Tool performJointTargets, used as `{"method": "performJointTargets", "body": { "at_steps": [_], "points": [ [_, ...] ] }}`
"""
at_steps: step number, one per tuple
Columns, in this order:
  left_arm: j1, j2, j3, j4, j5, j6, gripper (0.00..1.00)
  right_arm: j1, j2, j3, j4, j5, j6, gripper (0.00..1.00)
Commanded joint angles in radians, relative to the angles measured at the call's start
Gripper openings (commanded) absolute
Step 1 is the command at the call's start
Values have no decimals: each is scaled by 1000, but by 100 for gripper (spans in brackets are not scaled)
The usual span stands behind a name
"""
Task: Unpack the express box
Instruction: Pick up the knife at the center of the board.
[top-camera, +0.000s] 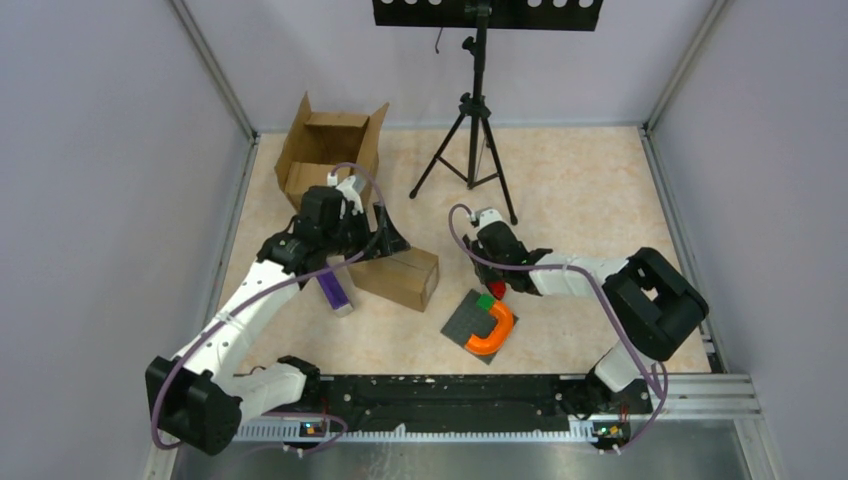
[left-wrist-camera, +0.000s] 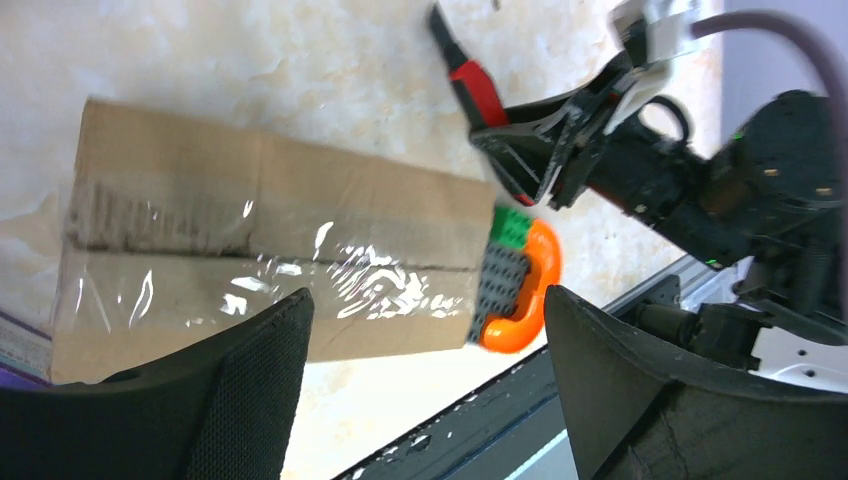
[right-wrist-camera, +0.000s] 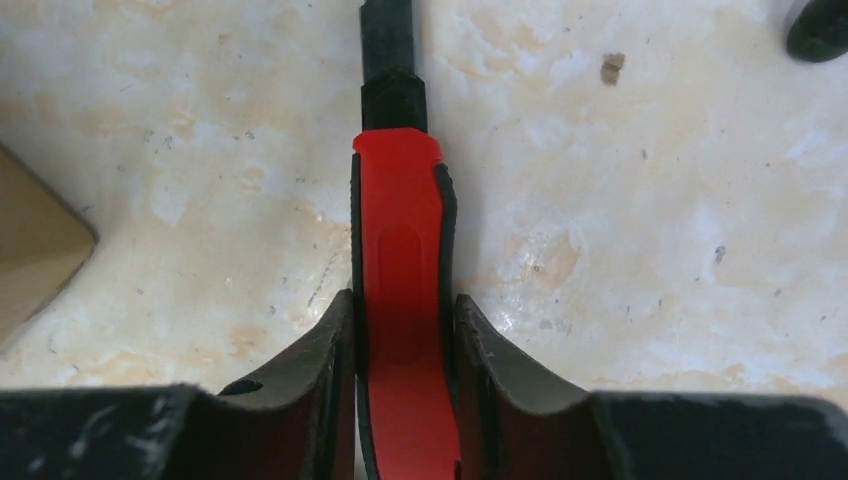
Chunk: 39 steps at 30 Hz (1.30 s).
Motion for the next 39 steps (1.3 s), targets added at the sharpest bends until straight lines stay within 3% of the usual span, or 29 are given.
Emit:
{"method": "performJointTargets", "body": {
  "at_steps": [1,3,14,26,34,39],
  "points": [
    [3,-15,91,5,32,-2,88,-1,-19,38,-65,-1,13,13],
    [2,-14,108,4,39,-6,89,-1,-39,53,-96,1,9,0],
    [2,0,114,51,89,-39,90,-18,-160,107,-185,-23,8,0],
    [2,48,83,236,276,-162,92,-13,-355,183,-283,-118,17,0],
    [2,107,75,391,335,-299,90,152,-345,376,-309,-67,45,0],
    [3,127,98,384,285,-300,85,214,-296,460,-301,-54,50,0]
  ]
}}
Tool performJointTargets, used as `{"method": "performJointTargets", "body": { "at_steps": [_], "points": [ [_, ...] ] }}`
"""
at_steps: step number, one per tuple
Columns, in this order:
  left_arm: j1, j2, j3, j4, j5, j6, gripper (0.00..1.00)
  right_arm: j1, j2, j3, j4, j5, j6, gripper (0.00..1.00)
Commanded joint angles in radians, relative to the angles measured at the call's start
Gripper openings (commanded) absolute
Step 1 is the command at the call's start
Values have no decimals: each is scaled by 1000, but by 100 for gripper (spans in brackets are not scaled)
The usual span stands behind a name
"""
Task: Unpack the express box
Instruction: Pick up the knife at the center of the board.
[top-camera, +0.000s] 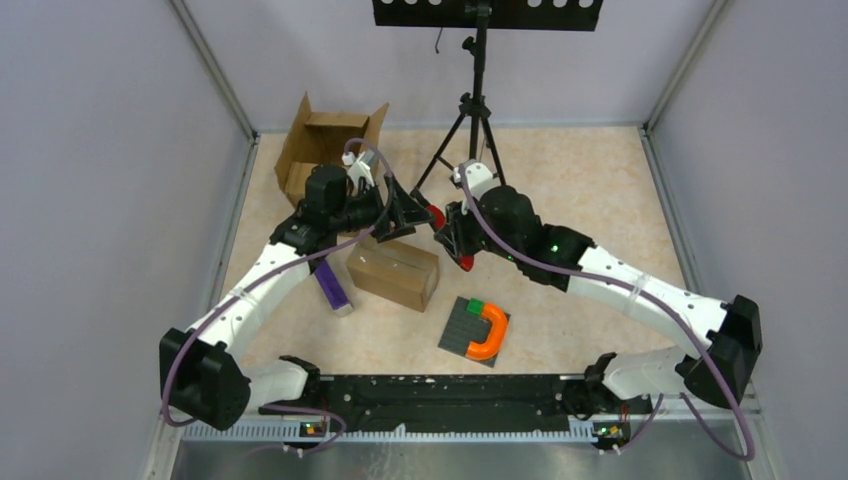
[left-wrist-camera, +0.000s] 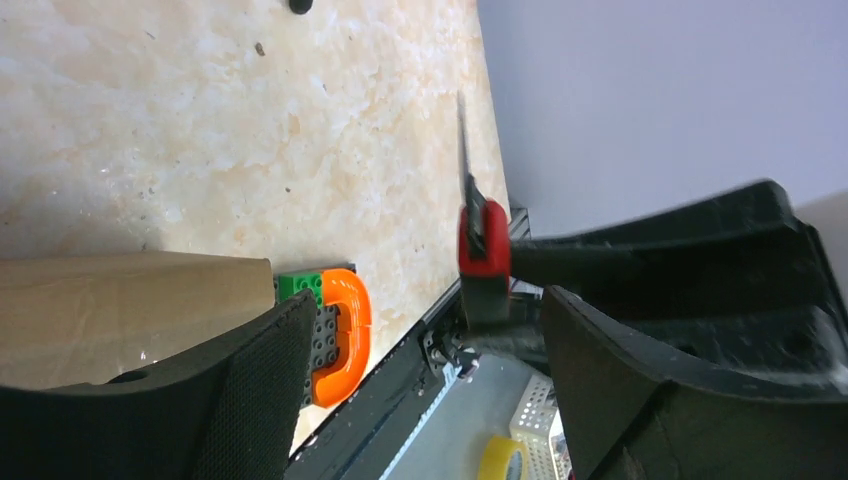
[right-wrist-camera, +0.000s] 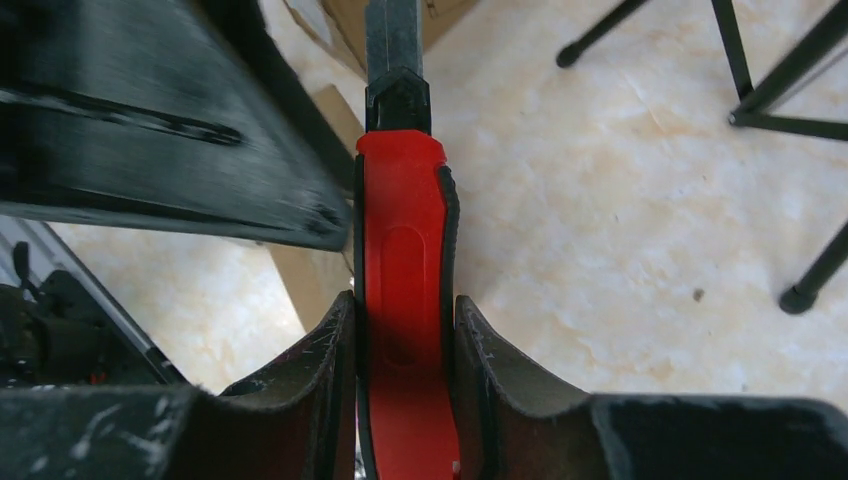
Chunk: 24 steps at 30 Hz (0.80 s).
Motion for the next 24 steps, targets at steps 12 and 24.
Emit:
{"method": "performJointTargets", "body": {
  "at_steps": [12,24],
  "points": [
    [3,31,17,70,-45,-50,59,75,83,113,64,26,17,0],
    [2,60,27,-2,-27,-39,21,113,114,131,85,66,-44,15]
  ]
}}
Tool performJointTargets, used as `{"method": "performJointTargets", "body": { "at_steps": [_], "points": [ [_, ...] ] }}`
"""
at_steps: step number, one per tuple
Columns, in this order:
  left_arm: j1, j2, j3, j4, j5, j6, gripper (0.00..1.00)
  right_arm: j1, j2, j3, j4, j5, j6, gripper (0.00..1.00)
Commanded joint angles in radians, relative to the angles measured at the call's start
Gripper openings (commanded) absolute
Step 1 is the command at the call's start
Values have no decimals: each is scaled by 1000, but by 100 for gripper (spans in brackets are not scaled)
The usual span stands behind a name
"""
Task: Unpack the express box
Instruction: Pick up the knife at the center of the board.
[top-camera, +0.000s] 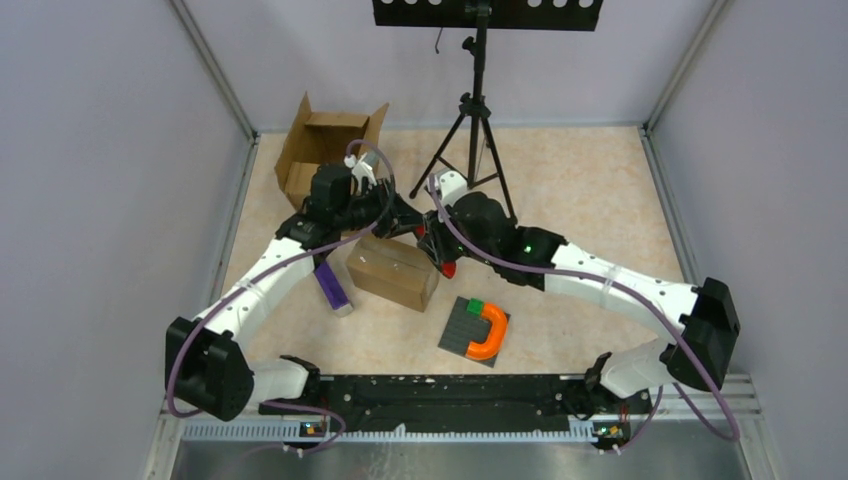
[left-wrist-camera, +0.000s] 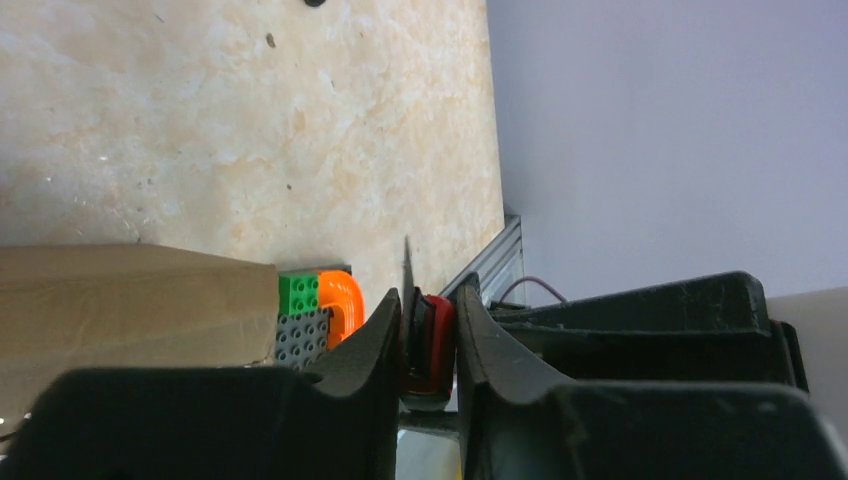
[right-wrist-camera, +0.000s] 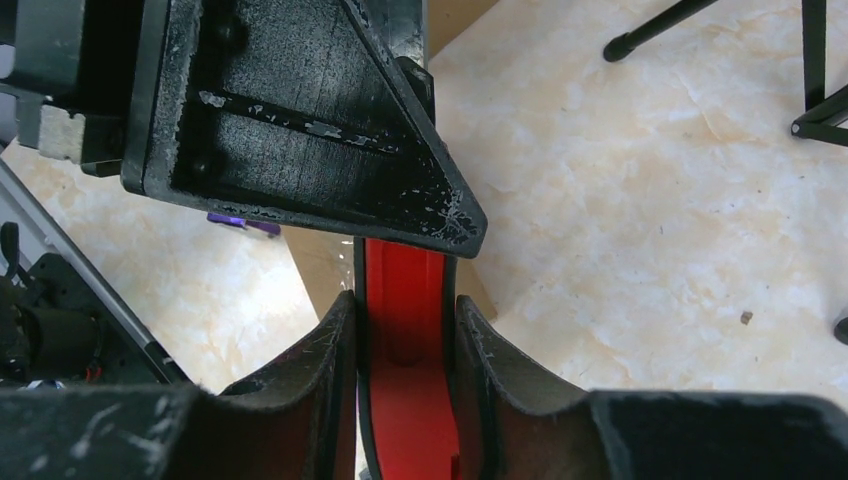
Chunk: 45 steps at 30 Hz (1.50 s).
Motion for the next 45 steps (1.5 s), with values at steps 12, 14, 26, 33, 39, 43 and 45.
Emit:
{"method": "performJointTargets", "body": {
  "at_steps": [12,14,26,33,39,43,45],
  "points": [
    [2,31,132,-174,-71,-72,0,246,-11,-8,28,523,-310,64],
    [3,31,153,-206,-91,-78,0,281,8,-18,40,592,-360,60],
    [3,15,167,-255,-105,-119,0,335,137,-35,140,806,-543,52],
    [3,-26,159,-264,-113,-103,5,334,137,-82,270,866,-650,23],
    [4,-43,178,-254,-95,-50,46,334,108,-70,288,851,-679,0],
    [4,-48,274,-298,-126,119,98,328,42,-11,61,736,-545,0],
    [3,-61,328,-338,-170,221,98,321,0,12,-70,643,-469,0]
  ]
}}
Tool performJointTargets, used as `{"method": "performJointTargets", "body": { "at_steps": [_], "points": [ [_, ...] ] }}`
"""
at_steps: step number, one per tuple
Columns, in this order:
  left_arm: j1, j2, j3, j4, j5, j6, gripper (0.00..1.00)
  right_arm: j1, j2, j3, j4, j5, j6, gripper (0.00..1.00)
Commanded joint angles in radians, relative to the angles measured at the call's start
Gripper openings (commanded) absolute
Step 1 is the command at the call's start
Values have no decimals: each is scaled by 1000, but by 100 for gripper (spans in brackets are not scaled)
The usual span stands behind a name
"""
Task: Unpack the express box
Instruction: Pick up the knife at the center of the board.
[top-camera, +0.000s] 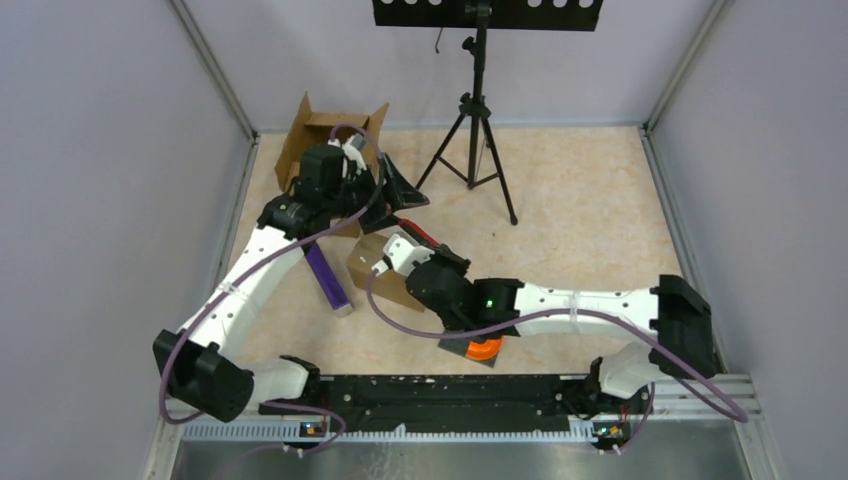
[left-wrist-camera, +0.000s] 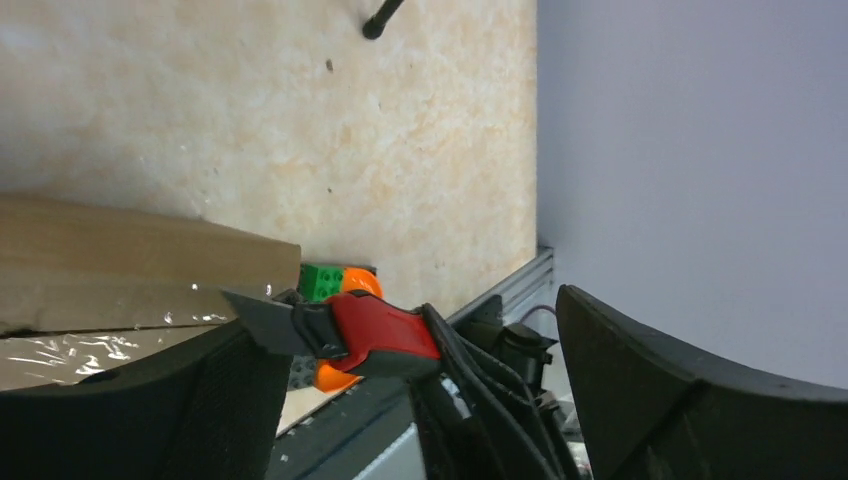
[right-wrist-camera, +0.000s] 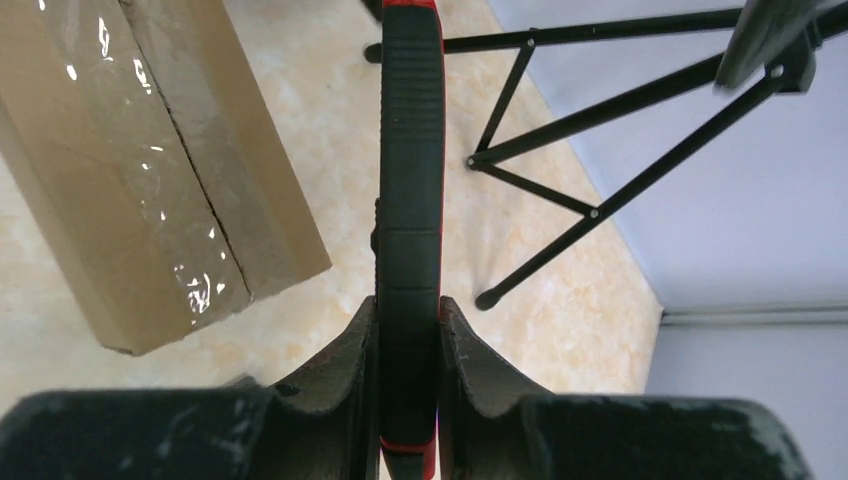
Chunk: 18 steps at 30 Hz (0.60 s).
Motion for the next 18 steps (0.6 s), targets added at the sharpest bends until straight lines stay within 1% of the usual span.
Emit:
{"method": "performJointTargets", "body": {
  "at_steps": [1,3,5,7,8,9,13,16,18],
  "points": [
    [0,-71,141,-43,-74,268,98,-11,-136,97,-260,-185,172,0],
    [0,-104,177,-63,-126,369,98,-20,-185,111,-373,-286,236,0],
    [0,-107,230,-117,-166,449,98,-23,-257,121,-476,-397,293,0],
    [0,-84,294,-182,-172,533,99,-24,-316,136,-555,-513,333,0],
    [1,-72,316,-201,-152,575,99,-24,-338,148,-598,-574,370,0],
    [0,-63,331,-209,-112,613,99,-25,-358,159,-632,-635,392,0],
    [-1,-49,353,-209,170,717,98,-25,-437,158,-713,-878,468,0],
    [-10,-51,312,-197,396,766,98,-24,-520,122,-721,-1002,512,0],
    [-33,-75,250,-148,527,767,97,-24,-551,104,-739,-1056,537,0]
  ]
}}
